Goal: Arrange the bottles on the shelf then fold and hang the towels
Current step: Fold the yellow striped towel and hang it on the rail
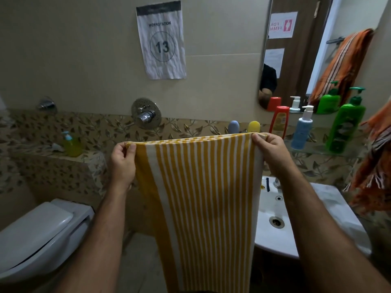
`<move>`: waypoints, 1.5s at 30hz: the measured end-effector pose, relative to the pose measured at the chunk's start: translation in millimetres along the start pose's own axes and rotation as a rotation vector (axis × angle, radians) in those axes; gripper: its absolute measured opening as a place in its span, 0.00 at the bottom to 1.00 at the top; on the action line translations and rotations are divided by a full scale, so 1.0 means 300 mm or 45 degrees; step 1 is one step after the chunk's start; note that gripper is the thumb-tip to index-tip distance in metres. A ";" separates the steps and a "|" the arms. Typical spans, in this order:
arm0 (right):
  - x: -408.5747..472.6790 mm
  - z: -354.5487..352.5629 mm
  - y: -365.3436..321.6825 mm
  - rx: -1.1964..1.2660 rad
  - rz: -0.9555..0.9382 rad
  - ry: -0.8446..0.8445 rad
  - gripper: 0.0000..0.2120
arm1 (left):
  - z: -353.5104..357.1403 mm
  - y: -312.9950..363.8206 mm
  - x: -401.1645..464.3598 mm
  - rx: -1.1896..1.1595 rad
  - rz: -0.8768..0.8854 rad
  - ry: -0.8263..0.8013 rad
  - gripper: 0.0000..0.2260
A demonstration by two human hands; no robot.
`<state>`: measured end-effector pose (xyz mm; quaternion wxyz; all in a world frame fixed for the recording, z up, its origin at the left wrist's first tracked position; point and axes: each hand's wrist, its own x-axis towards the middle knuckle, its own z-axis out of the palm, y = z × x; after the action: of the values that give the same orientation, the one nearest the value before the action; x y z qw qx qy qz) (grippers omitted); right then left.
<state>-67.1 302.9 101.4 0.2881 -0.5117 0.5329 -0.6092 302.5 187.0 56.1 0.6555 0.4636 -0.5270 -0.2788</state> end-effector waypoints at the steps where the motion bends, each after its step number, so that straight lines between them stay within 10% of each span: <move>1: 0.012 0.000 -0.007 0.022 0.003 0.030 0.10 | 0.007 0.012 0.000 0.028 0.041 -0.022 0.04; 8: 0.065 -0.031 -0.070 0.156 0.049 0.035 0.09 | 0.030 0.070 0.026 -0.102 0.073 -0.101 0.04; 22: 0.165 0.097 -0.339 0.502 0.018 0.045 0.09 | 0.012 0.165 0.156 -0.560 -0.675 -0.649 0.26; 30: 0.206 0.115 -0.421 0.563 0.028 0.131 0.08 | 0.063 0.159 0.135 -0.792 -0.614 -0.547 0.11; 34: 0.221 0.106 -0.457 0.681 0.012 0.199 0.07 | 0.040 0.122 0.127 -0.842 -0.360 -0.828 0.29; 38: 0.254 0.147 -0.460 0.732 0.030 0.262 0.08 | 0.139 -0.063 -0.103 -0.735 -0.646 -0.895 0.39; 45: 0.295 0.093 -0.387 0.542 0.137 0.311 0.06 | 0.197 0.034 -0.013 -0.526 -0.512 -0.574 0.16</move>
<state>-45.9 244.6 236.4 0.3547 -0.3330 0.4498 -0.7490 243.8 176.1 64.6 0.5347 0.3427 -0.4892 -0.5978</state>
